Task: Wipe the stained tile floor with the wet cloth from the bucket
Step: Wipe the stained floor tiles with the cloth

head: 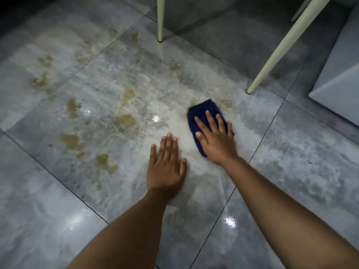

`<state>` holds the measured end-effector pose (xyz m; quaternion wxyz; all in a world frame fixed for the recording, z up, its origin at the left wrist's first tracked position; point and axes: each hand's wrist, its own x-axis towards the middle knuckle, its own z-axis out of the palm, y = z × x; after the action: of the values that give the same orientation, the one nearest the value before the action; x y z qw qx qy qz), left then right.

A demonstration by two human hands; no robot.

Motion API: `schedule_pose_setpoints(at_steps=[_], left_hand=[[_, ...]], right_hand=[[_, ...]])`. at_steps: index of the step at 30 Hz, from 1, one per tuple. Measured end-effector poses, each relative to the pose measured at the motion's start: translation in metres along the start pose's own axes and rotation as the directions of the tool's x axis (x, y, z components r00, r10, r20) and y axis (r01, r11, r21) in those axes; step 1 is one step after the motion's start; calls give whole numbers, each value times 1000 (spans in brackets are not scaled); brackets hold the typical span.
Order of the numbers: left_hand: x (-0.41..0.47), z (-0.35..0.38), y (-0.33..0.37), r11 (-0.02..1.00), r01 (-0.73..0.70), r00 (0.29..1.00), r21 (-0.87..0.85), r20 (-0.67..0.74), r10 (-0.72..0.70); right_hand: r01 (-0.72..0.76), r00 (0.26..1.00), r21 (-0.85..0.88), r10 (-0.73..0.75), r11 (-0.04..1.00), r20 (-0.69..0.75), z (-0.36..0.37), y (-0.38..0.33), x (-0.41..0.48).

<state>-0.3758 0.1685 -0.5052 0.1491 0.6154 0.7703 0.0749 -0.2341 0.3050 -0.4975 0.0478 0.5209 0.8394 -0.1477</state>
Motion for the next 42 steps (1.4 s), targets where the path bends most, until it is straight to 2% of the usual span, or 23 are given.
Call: schedule_pose_setpoints(at_steps=[4, 5, 8, 11, 13, 15, 17, 20, 22, 24, 26, 28, 31, 34, 36, 38, 40, 42], left_hand=[[7, -1, 3, 1000, -12, 1000, -4, 13, 12], [5, 0, 3, 1000, -15, 1000, 5, 15, 14], [-3, 4, -3, 999, 12, 1000, 35, 25, -13], [-5, 0, -6, 999, 23, 1000, 37, 18, -24], [-4, -1, -5, 999, 20, 1000, 28, 7, -20], [0, 0, -4, 1000, 11, 1000, 19, -17, -11], [4, 3, -5, 1000, 7, 1000, 24, -22, -6], [0, 9, -4, 999, 9, 1000, 36, 16, -10], [-8, 11, -7, 999, 10, 999, 43, 32, -12], [-11, 7, -13, 999, 21, 999, 46, 28, -22], [-8, 3, -14, 999, 24, 1000, 33, 14, -24], [-2, 4, -2, 1000, 13, 1000, 1, -1, -13], [5, 8, 6, 1000, 4, 1000, -6, 5, -4], [-4, 10, -6, 999, 30, 999, 30, 27, -30], [-13, 10, -11, 997, 63, 996, 36, 59, -65], [-14, 4, -11, 995, 97, 993, 32, 67, -99], [-1, -2, 2, 999, 41, 998, 29, 45, -42], [25, 0, 33, 998, -69, 997, -8, 23, 69]], right_hand=[[-116, 991, 19, 117, 993, -73, -8, 33, -4], [-97, 993, 13, 98, 995, -72, -2, 32, -19], [87, 996, -41, -86, 995, 13, 15, 10, -47], [195, 980, -19, -194, 981, 36, 7, -13, -10], [199, 980, -1, -199, 980, 16, -3, -22, 27], [106, 994, 14, -105, 994, -33, -13, -15, 59], [-48, 993, 55, 54, 997, -106, -14, 3, 69], [-246, 959, 125, 261, 961, -114, 6, 15, 37], [-250, 961, 111, 261, 962, -89, 22, -3, 10], [-163, 984, 93, 169, 982, -58, 26, -23, 5], [-70, 996, 76, 74, 995, -48, 15, -27, 24], [-89, 993, 48, 93, 995, -76, -4, -5, 52], [-322, 931, 122, 337, 939, -138, -17, 37, 69], [-497, 841, 202, 526, 844, -128, 14, 23, 25], [-470, 861, 172, 492, 866, -125, 35, -9, -14], [-355, 926, 140, 368, 924, -88, 38, -25, -26], [-265, 960, 110, 273, 958, -66, 23, -12, -17], [-324, 938, 87, 332, 942, -100, 5, 31, -8]])
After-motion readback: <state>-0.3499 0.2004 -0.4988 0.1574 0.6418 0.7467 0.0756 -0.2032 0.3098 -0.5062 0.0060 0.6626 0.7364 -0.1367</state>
